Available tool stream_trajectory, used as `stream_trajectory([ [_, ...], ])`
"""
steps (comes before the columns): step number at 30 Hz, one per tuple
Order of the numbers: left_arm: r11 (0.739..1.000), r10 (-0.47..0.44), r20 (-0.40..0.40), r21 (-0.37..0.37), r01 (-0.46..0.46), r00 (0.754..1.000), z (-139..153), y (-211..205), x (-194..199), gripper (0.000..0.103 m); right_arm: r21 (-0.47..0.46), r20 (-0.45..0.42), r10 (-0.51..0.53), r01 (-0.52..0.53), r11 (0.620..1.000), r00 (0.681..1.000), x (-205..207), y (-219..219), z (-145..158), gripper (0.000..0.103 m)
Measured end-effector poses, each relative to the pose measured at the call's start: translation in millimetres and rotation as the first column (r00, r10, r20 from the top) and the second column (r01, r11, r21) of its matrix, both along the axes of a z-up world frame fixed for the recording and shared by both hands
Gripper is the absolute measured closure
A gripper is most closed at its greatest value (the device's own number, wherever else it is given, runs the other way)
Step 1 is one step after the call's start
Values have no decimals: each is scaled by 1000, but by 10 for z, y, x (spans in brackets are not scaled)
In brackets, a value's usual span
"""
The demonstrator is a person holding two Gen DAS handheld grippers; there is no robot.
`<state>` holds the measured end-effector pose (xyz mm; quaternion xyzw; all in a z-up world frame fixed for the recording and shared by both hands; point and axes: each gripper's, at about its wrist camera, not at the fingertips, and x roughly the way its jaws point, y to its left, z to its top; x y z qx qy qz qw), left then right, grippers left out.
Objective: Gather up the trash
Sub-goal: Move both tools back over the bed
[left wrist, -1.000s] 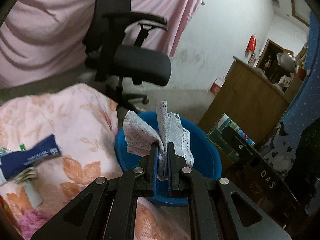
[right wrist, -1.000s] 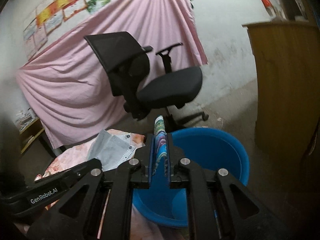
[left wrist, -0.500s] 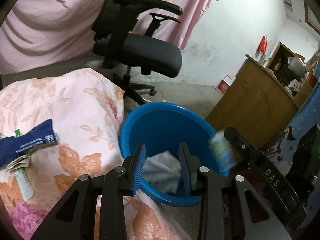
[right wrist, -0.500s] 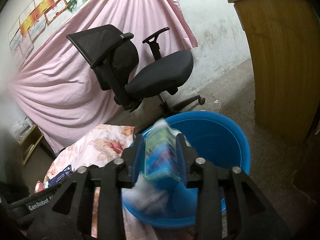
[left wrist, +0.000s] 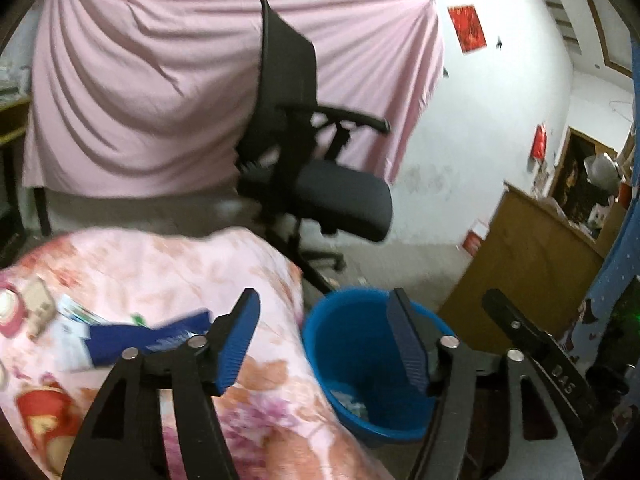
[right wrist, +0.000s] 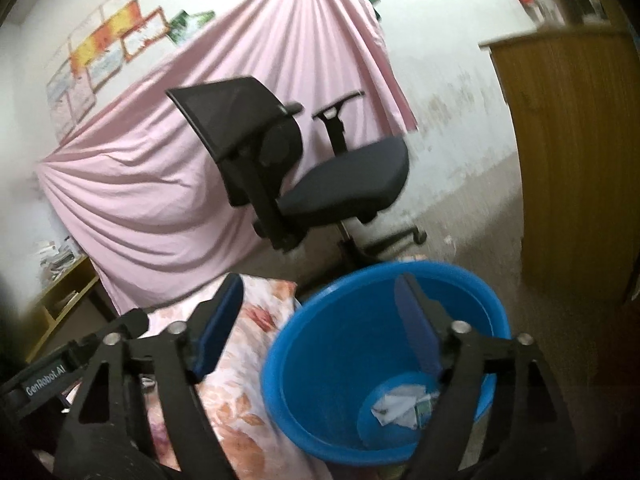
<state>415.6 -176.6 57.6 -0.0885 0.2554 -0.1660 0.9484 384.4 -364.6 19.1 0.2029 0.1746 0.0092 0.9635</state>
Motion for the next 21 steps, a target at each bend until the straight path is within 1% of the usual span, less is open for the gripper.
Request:
stream_trajectory([
  [1,1000,20,24,1,-20,1000,50,70,-54,30,-4,20,3,-3,1000,1000,-29,26,44,0],
  [2,999,36,43,0,-36,998,87,131,-94,22,-10,40,5,-5,1000,999,-54,54,86,0],
  [3,999,52,60,-2,-51,997,116,189,-126,19,-16,57,7,-6,1000,998,-76,89,127,0],
  [5,997,81,96,-5,-81,992,177,317,-210,17,-28,87,14,-11,1000,996,-113,166,198,0],
  [6,996,93,107,0,-94,990,201,382,-245,10,-30,98,17,-14,999,995,-125,186,219,0],
  [8,991,131,131,9,-133,983,234,495,-326,3,-44,138,29,-23,999,990,-182,283,300,0],
  [10,986,162,166,6,-165,973,251,618,-428,3,-63,169,41,-30,998,985,-231,372,361,0],
  [13,977,204,201,23,-213,958,278,825,-565,2,-90,208,60,-42,995,976,-284,524,435,0],
  [21,946,306,235,33,-322,923,255,1346,-839,2,-142,264,128,-93,985,956,-394,975,524,0],
])
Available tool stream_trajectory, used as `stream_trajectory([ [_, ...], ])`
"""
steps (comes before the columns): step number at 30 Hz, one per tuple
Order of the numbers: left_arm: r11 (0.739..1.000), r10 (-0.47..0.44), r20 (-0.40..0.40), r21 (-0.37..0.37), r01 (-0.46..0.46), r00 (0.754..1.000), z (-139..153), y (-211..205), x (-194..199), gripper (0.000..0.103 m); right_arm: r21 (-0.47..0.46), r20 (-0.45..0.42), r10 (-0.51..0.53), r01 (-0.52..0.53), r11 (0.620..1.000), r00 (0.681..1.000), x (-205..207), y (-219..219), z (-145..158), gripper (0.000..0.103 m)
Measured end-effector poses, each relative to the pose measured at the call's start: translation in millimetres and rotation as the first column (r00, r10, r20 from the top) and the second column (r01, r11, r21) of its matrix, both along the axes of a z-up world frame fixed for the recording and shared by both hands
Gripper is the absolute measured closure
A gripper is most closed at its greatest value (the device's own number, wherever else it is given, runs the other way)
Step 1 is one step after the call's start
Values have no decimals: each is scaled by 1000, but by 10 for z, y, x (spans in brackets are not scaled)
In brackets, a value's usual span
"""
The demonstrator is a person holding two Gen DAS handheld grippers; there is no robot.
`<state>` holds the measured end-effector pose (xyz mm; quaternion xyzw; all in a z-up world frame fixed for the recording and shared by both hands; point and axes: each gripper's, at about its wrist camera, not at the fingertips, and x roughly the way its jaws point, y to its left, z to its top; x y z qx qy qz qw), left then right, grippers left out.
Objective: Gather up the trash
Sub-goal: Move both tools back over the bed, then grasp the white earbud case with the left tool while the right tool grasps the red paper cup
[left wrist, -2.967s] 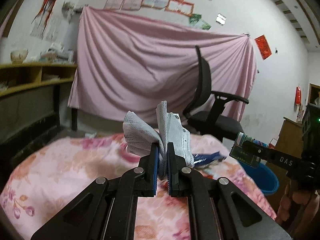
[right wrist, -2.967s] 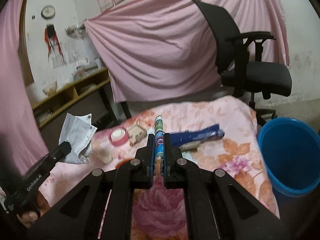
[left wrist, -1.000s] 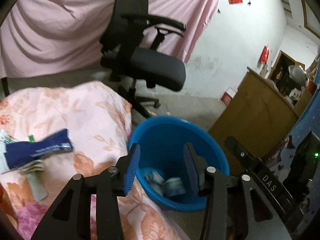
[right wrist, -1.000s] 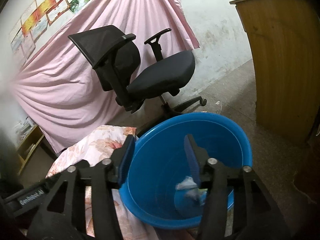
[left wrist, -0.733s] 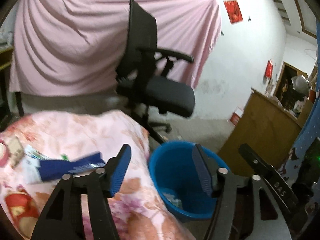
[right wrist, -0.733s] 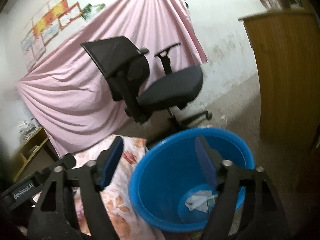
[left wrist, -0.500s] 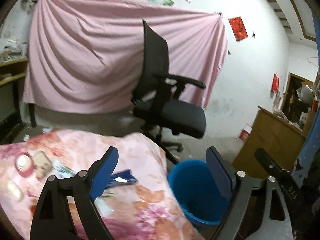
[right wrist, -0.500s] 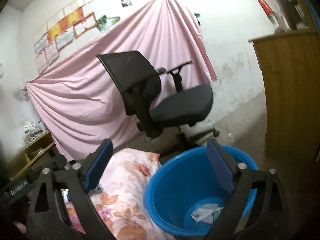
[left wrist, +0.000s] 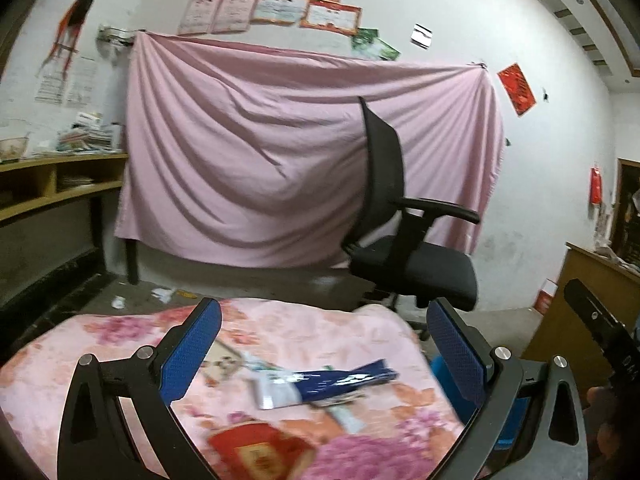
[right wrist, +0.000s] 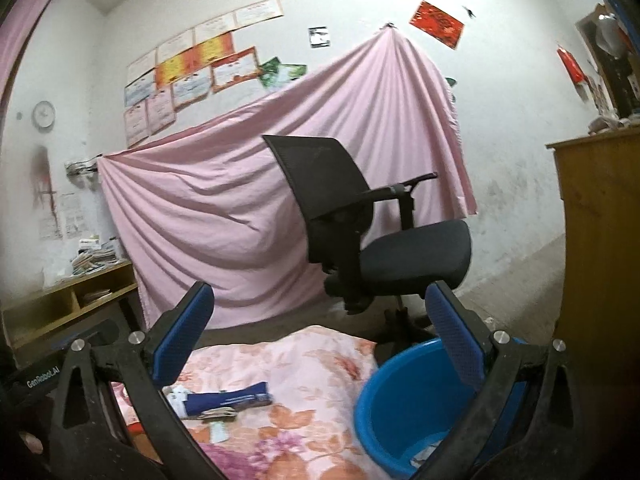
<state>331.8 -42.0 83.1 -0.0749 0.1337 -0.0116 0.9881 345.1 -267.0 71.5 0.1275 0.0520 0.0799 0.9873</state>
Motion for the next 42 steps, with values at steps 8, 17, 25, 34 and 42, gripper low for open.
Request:
stream_trajectory([
  [8,995,95,39,14,-95,995,-39,540,-344,2,-46,23,77,-76,996,997,-52,473,9,0],
  [17,985,166,38,46,-168,985,-246,1013,-565,2,-133,-59,201,-208,969,978,7,1053,-167,0],
  [25,979,196,-77,70,-191,978,-589,1326,-521,2,-204,-265,269,-326,923,926,196,1437,-436,0],
  [34,978,206,-250,69,-195,946,-919,1567,-338,2,-204,-485,353,-496,844,800,344,1779,-780,0],
  [42,990,141,-357,34,-138,923,-1053,1617,-187,2,-228,-577,360,-568,791,733,416,2014,-945,0],
])
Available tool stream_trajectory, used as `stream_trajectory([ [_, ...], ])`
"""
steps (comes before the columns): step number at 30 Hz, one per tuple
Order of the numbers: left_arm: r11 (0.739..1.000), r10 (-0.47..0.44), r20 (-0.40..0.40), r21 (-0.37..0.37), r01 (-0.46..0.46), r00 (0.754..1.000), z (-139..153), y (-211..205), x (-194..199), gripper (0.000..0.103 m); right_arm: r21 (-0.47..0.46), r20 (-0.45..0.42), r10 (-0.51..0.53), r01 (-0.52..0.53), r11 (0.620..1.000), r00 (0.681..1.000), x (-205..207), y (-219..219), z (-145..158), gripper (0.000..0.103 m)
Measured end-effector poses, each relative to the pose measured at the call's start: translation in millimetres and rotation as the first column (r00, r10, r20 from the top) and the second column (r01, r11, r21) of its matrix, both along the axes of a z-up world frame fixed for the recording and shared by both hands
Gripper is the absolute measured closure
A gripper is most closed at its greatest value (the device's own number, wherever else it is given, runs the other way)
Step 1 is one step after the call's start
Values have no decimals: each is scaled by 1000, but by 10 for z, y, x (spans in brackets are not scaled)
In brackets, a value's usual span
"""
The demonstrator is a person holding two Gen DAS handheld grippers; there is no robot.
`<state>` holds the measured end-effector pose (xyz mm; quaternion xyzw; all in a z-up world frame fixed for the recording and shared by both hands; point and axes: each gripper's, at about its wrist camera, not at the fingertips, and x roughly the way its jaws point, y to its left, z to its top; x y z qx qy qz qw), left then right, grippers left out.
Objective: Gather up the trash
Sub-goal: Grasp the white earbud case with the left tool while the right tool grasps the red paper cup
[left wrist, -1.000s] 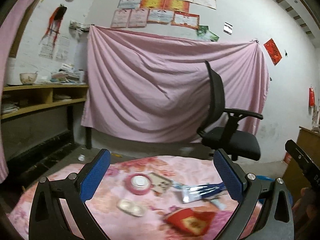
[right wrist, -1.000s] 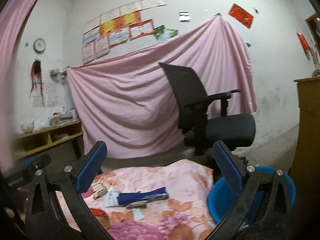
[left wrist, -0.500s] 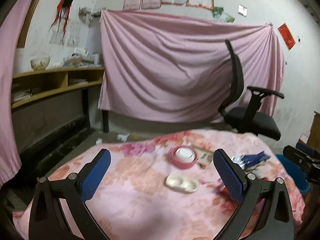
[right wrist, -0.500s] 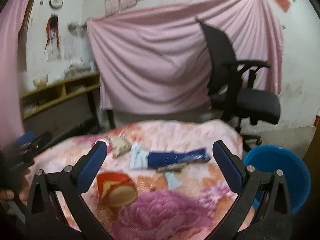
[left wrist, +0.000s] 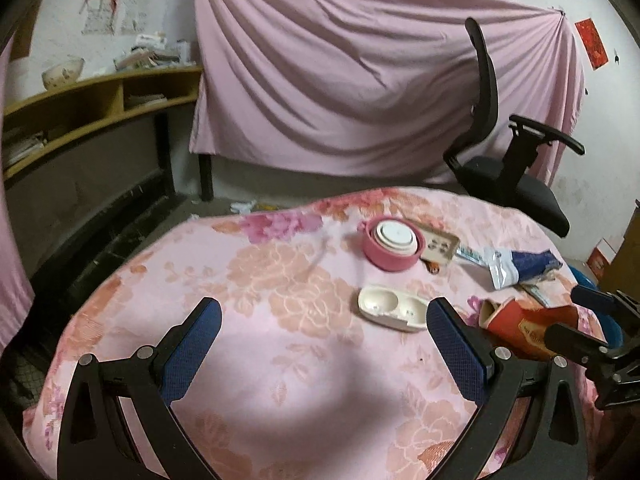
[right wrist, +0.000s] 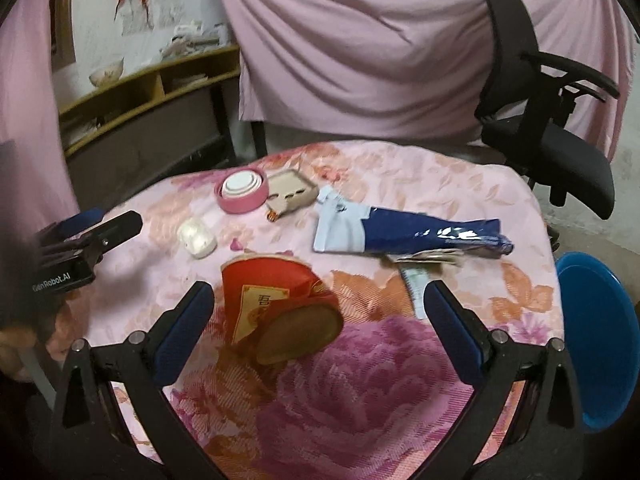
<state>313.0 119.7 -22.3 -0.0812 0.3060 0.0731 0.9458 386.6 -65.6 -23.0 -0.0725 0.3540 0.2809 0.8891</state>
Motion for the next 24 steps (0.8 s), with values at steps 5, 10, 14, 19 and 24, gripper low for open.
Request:
stream_trajectory([
  [5,1000,-17,-46,-25,16,999,-51,11,83,2,-25,-57,25,-27,999,998,78,93,-101,0],
  [10,999,-38,-85,-37,35,996,-96,7,163,2,-52,-88,45,-50,997,995,124,183,-176,5],
  [14,996,-70,-111,-60,63,991,-121,2,235,3,-65,-114,53,-61,996,992,164,212,-227,22],
  [19,991,-121,-125,-79,112,985,-134,-36,320,3,-30,-127,35,-39,999,991,190,150,-220,29],
  [24,983,-182,-146,-62,175,972,-139,-148,448,3,13,-134,26,-25,1000,991,200,73,-199,29],
])
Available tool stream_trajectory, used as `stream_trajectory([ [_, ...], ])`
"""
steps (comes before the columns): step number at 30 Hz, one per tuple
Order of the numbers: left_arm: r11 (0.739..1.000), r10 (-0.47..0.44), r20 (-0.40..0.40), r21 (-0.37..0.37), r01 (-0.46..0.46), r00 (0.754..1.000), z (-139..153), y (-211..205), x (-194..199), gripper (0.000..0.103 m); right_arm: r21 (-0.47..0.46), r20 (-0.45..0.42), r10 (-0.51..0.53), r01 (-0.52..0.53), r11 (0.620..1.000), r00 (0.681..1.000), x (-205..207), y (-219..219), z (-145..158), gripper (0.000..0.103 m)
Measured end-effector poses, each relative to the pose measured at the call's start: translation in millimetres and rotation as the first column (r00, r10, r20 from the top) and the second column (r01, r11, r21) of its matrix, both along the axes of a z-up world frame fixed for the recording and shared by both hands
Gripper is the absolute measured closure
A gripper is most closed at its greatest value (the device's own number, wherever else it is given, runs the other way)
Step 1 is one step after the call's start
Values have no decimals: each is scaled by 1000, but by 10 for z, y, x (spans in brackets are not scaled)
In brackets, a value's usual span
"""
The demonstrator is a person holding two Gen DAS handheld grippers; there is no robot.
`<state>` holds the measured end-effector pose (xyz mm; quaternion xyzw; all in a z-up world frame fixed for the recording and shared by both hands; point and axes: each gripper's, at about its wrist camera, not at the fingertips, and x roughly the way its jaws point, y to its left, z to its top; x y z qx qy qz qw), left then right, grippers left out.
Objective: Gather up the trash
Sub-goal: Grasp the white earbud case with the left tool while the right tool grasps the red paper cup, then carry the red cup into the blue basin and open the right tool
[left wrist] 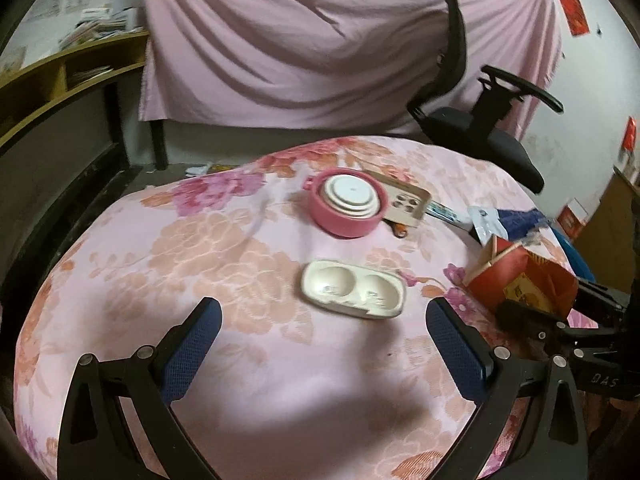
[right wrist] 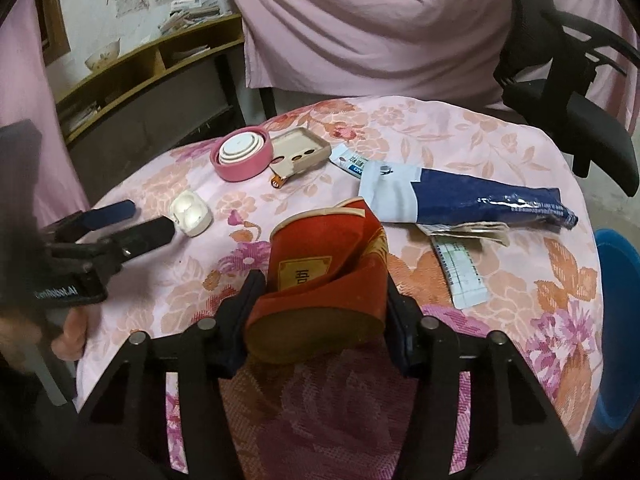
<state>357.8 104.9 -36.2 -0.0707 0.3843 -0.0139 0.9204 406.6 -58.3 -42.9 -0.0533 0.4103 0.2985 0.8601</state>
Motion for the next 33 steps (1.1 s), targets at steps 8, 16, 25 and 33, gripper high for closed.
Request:
stream_trajectory([
  [8,999,-38,-61,1,38,997,-98,-58,256,23,45,-6,-30,30,999,1000,17,-94,24,29],
  [16,999,-53,-46,6,54,998,-106,-128,257,49,57,-11,-49,49,997,999,20,-135,26,29],
  [25,998,-61,-12,-2,61,998,-75,-142,181,50,68,9,-44,43,997,999,-18,-149,52,29],
  [33,1000,-27,116,-4,27,993,80,-102,-68,50,91,69,-39,33,995,997,-102,-170,129,29],
])
